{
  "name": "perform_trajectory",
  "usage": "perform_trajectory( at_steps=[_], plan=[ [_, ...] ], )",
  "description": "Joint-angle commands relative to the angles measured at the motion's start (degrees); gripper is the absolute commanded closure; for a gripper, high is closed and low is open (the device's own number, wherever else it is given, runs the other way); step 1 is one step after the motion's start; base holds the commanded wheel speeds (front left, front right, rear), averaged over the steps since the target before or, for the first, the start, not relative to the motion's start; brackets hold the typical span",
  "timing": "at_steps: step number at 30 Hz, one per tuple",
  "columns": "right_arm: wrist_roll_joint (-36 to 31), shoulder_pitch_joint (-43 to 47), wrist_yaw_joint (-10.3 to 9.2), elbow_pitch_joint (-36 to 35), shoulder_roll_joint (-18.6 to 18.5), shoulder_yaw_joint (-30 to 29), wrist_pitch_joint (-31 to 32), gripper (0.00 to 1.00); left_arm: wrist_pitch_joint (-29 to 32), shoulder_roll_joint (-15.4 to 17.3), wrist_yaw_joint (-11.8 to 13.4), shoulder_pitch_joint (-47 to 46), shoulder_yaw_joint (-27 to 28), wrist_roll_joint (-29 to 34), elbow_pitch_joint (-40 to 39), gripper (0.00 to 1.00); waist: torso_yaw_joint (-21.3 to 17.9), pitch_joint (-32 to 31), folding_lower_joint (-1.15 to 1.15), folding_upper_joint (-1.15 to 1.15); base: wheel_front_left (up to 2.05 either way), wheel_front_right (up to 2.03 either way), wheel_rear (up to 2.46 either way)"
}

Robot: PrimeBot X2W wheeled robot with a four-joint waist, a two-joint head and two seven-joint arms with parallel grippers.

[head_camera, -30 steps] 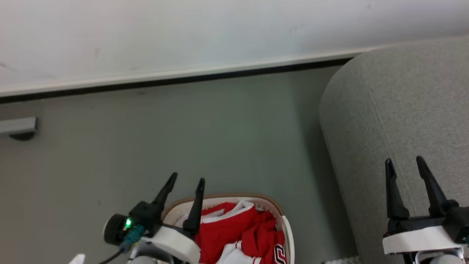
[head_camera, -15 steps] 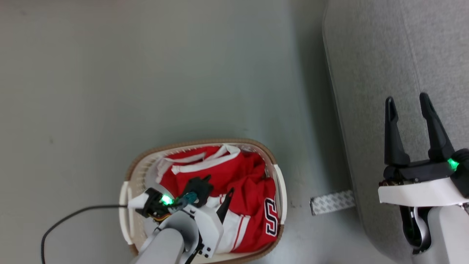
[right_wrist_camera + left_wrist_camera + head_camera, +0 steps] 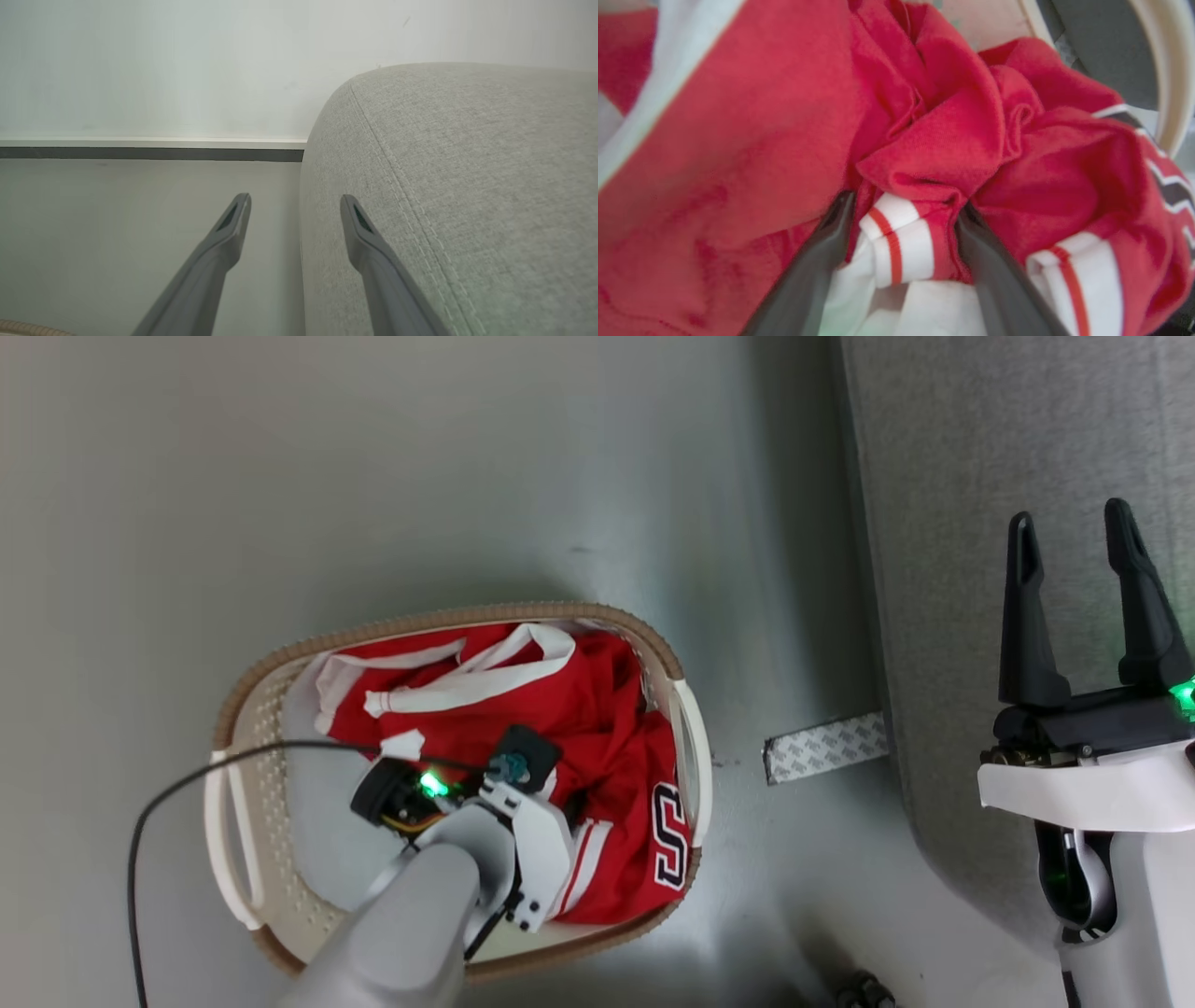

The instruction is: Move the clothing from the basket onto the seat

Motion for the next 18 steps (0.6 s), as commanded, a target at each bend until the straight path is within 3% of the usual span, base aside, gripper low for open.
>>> perform_trajectory(
  at_steps=[1,4,5,6,12,18],
  plan=[
    [-0.73,-1.06,-0.13,-0.30,-0.02,-0.17,-0.16,0.00,0.03,0.41,-0.09,-1.12,-0.32,-0.62,0.96,0.00,-0.18,1.96,-0.01,0.00,0.00,0.00,0.00],
    [-1.43,-1.18,-0.13,-0.86,-0.03,-0.33,-0.16,0.00,-0.90,0.40,-0.11,-3.22,-0.72,-1.19,3.90,0.00,0.05,3.26,-0.01,0.00,0.00,0.00,0.00],
    [-1.55,-1.08,-0.13,-0.93,-0.03,-0.49,-0.15,0.00,-1.22,0.37,-0.11,-3.86,-0.92,-1.30,4.89,0.64,0.23,3.47,-0.01,0.00,0.00,0.00,0.00],
    [-1.59,-1.03,-0.14,-0.89,-0.02,-0.58,-0.15,0.00,-1.39,0.35,-0.11,-4.37,-1.54,-1.56,5.77,1.00,0.32,3.52,-0.01,0.00,0.00,0.00,0.00],
    [-2.30,0.08,-0.13,0.21,-0.03,-1.17,-0.12,0.00,-4.33,0.34,-0.03,-5.36,-4.81,-5.00,7.66,1.00,1.46,0.63,-0.01,0.00,0.00,0.00,0.00],
    [-1.93,2.35,-0.13,1.99,-0.03,-0.61,-0.13,0.00,-7.58,0.32,0.79,-2.61,-6.37,-9.81,7.62,1.00,2.37,-7.06,-0.01,0.00,0.00,0.00,0.00]
  ],
)
